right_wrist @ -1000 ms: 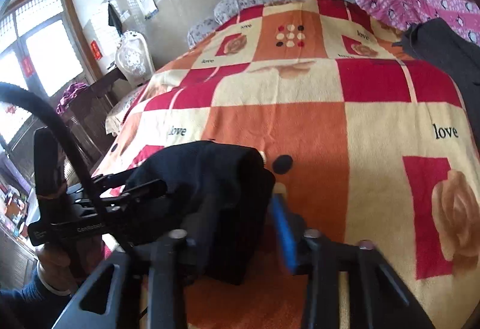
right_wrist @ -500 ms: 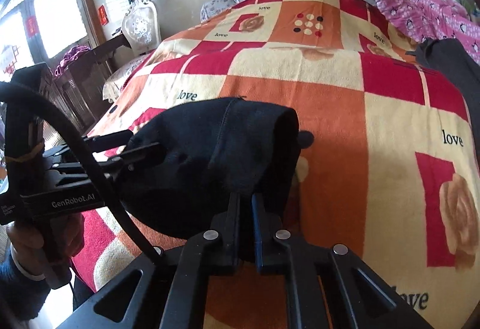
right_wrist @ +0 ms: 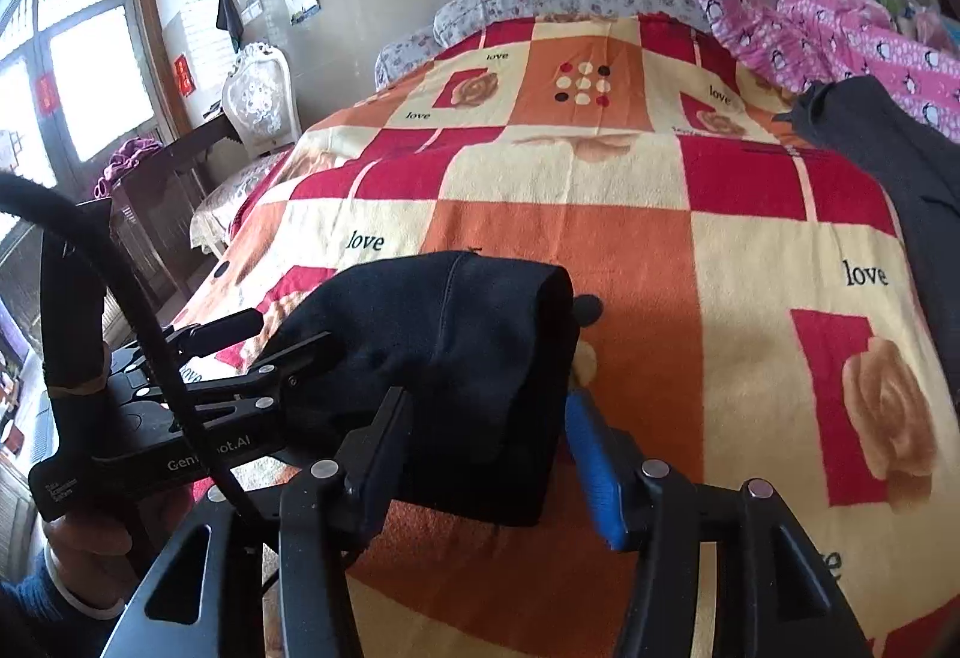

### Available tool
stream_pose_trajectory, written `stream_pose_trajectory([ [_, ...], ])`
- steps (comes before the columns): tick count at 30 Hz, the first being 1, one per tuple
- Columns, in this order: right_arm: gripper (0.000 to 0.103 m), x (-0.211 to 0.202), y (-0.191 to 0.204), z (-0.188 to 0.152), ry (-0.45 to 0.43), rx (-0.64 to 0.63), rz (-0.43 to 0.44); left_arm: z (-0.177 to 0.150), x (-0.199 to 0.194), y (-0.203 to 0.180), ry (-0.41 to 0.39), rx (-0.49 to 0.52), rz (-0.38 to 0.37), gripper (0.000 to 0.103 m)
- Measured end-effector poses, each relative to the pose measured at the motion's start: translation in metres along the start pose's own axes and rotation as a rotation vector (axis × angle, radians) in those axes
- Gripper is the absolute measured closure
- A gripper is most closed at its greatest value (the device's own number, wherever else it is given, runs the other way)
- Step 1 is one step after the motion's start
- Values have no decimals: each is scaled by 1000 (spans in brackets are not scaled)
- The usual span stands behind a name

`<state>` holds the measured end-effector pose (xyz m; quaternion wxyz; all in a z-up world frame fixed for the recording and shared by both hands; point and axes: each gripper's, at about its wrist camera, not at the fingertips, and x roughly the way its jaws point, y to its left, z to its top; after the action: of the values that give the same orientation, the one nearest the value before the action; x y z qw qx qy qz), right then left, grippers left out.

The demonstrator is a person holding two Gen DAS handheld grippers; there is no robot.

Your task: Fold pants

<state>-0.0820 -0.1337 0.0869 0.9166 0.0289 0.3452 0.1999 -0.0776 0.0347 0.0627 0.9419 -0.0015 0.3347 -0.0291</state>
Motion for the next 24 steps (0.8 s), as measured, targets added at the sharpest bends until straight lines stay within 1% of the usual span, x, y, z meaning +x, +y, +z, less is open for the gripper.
stream_pose_trajectory([
  [6, 52, 6, 5, 10, -1, 42, 14, 4, -12, 6, -28, -28, 25, 23],
  [10, 52, 7, 4, 9, 4, 53, 10, 1, -10, 11, -11, -32, 41, 23],
  [12, 49, 10, -3, 6, 22, 70, 13, -1, -8, 15, 1, -46, 32, 23],
  [13, 47, 12, -8, 4, 34, 84, 14, -2, -6, 17, 11, -53, 21, 23],
  [14, 41, 16, -13, 2, 52, 100, 21, -3, -3, 21, 26, -66, 0, 23],
  [15, 36, 20, -18, 0, 64, 114, 32, -4, -1, 24, 37, -82, -22, 23],
  [20, 34, 44, -43, -10, 134, 204, 79, -7, 11, 51, 93, -158, -91, 23],
  [23, 25, 54, -57, -13, 146, 278, 128, -9, 19, 67, 130, -215, -160, 23],
  [24, 24, 57, -60, -13, 149, 294, 139, -10, 21, 71, 141, -231, -186, 23],
])
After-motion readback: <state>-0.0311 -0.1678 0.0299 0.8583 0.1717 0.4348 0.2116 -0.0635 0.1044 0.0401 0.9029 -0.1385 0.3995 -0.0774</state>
